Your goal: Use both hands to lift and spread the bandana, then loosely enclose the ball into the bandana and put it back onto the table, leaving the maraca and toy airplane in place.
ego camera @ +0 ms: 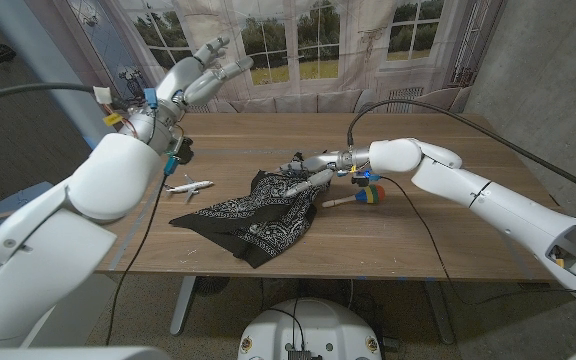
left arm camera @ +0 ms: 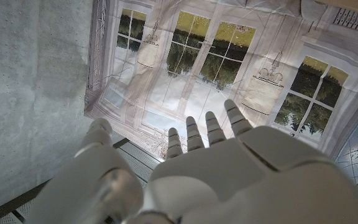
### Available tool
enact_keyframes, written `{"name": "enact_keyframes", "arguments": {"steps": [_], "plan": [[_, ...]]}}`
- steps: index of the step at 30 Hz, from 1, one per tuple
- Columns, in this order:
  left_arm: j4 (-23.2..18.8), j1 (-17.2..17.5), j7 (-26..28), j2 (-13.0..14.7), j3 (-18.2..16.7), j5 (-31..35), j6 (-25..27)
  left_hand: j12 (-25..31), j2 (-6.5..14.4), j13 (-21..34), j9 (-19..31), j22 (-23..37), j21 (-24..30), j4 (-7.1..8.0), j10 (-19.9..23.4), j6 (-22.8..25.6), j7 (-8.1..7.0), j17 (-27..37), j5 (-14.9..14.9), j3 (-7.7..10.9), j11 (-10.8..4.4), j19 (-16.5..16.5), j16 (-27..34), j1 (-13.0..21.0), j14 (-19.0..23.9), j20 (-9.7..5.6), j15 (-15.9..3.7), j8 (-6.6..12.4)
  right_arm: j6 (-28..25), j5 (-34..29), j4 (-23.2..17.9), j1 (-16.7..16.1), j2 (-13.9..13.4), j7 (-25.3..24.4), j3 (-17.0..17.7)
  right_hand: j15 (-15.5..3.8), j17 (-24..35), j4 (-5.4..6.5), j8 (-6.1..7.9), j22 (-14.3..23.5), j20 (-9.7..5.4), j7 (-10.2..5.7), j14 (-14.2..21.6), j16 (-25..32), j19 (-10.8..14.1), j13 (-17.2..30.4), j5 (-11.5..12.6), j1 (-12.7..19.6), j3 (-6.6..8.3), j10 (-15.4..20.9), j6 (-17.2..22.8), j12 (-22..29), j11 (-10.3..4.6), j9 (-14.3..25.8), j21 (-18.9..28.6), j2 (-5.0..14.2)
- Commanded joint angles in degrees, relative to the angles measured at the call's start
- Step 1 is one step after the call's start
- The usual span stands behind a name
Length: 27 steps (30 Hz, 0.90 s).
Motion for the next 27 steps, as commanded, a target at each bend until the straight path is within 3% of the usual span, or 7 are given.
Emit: {"name": "enact_keyframes", "arguments": {"steps": [1,5,8,10,14,21,27], "plan": [[0.8,0.2,1.0,1.2,-0.9,-2.2,-1.1,0.4,0.1,0.1,0.1,0.1,-0.3,-0.10,-0.4,-0.2,0.06,0.1,0.4,-0.10,0.33,-0.4,0.1,-0.5,-0.2,0.08,0.05,0.30,0.2,-9.4,-3.8,-3.1,-0.3,-6.2,-0.7,0.28,-0.7,-1.54,0.49,0.0,0.04,-2.39,-2.6,-0.2,1.1,0.1,0.9,3.3,0.52,-4.0,-1.3,-0.2,-0.36,0.1,-0.8,0.88],[0.9,-0.1,1.4,1.6,-0.7,-2.3,-1.1,0.4,0.0,0.1,0.1,0.1,-0.4,-0.09,-0.4,-0.2,0.02,0.2,0.4,-0.14,0.17,-0.4,0.1,-0.6,-0.2,0.08,0.05,0.35,0.1,-13.3,-4.7,-4.5,-0.2,-9.4,-0.8,0.33,-1.6,-3.13,-0.03,0.0,0.06,-2.17,-4.9,-0.1,1.7,0.0,1.3,6.5,1.20,-7.8,-4.9,-0.1,-0.48,0.2,-1.6,1.51],[1.1,-0.4,1.5,1.9,-0.7,-2.6,-1.3,0.5,0.0,0.1,0.1,0.1,-0.4,-0.08,-0.3,-0.2,-0.02,0.2,0.4,-0.18,0.19,-0.4,0.2,-0.7,-0.2,0.08,0.06,0.39,0.6,-14.7,-4.5,-5.2,0.3,-10.9,-1.0,0.11,-2.3,-4.25,-0.34,0.0,0.04,-3.37,-6.1,0.1,2.3,0.0,1.5,8.7,1.44,-11.1,-9.1,-0.1,-0.55,0.3,-2.1,1.72],[1.2,-0.5,1.5,2.0,-0.7,-2.9,-1.1,0.5,0.0,0.1,0.1,0.1,-0.4,-0.08,-0.3,-0.2,-0.04,0.2,0.4,-0.21,0.15,-0.4,0.2,-0.8,-0.1,0.08,0.07,0.41,1.2,-15.6,-4.2,-5.5,0.7,-12.1,-1.1,0.08,-2.8,-4.92,-0.11,0.0,0.04,-5.47,-7.0,0.2,3.0,0.0,1.7,10.1,1.56,-13.3,-11.2,0.0,-0.56,0.4,-2.3,2.00],[1.5,-0.6,1.8,2.0,-0.7,-3.3,-1.3,0.5,0.0,0.1,0.1,0.1,-0.4,-0.07,-0.3,-0.2,-0.09,0.2,0.5,-0.25,0.16,-0.4,0.2,-0.9,-0.1,0.07,0.08,0.45,3.2,-18.8,-3.6,-5.2,1.3,-13.2,-2.1,-0.36,-3.3,-5.85,0.35,0.1,-0.02,-5.69,-8.5,0.2,4.4,0.0,2.0,12.5,2.31,-16.7,-12.5,-0.1,-0.93,0.5,-2.4,3.25],[1.4,-0.7,2.1,2.5,-0.7,-3.7,-0.9,0.6,0.0,0.0,0.1,0.2,-0.4,-0.08,-0.3,-0.1,-0.30,0.1,0.5,-0.34,-0.04,-0.4,0.3,-1.1,-0.1,0.07,0.03,0.57,3.0,-27.4,-3.6,-4.4,2.3,-15.1,-3.8,-2.24,-4.9,-9.18,3.25,0.1,-0.07,-5.71,-5.9,1.6,8.6,-0.2,2.0,20.3,5.36,-13.2,-6.7,2.5,-3.42,1.3,-2.2,6.27],[1.6,-0.5,2.3,2.7,-0.7,-4.0,-1.0,0.7,0.0,0.0,0.1,0.2,-0.4,-0.09,-0.2,0.1,-0.44,0.1,0.5,-0.39,-0.03,-0.4,0.3,-1.2,-0.2,0.07,0.03,0.71,0.6,-34.1,-3.6,-4.0,3.2,-15.4,-5.2,-3.92,-6.1,-10.09,5.76,0.0,-0.26,-5.69,-1.9,2.8,14.3,-0.2,1.2,25.5,7.48,-7.3,1.1,4.6,-5.07,1.8,-1.4,7.86]]}}
